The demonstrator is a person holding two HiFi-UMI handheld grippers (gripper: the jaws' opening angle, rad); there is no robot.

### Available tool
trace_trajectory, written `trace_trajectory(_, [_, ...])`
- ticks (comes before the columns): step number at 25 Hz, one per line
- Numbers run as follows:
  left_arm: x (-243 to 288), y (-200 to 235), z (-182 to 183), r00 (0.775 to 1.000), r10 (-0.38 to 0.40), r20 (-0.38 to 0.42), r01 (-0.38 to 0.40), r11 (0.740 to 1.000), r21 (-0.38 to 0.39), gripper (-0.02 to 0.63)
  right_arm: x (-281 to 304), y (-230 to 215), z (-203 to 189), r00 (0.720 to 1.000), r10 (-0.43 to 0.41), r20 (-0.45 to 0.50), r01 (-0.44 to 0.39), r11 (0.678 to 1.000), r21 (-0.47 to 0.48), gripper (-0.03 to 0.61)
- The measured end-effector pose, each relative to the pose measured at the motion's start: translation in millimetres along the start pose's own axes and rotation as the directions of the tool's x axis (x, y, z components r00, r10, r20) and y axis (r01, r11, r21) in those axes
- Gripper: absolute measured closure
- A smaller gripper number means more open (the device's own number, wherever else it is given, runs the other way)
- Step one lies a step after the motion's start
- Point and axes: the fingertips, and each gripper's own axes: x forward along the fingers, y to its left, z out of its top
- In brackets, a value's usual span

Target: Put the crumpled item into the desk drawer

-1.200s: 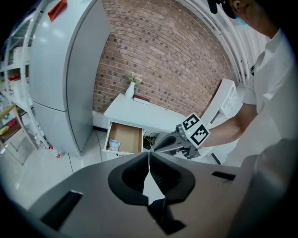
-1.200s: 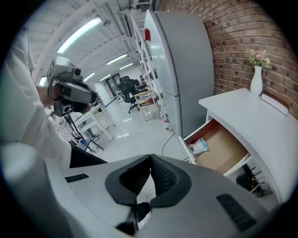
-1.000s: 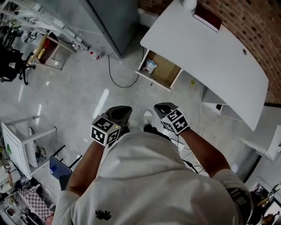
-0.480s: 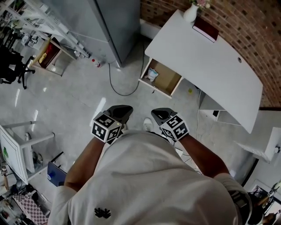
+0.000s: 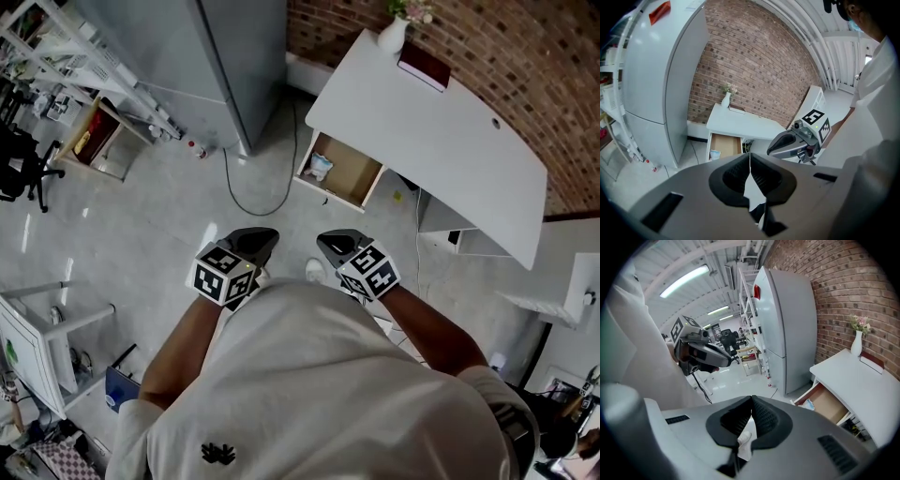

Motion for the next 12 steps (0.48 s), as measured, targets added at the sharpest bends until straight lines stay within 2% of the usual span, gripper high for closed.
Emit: trace_trajectory(12, [-30.6, 21.2, -17.4, 0.999, -0.048, 0.001, 0.048, 0.999, 0.014, 0.589, 20.1, 40.2, 18.7, 1.000, -0.025, 0.004, 0.025, 1.000, -0.010, 0.549])
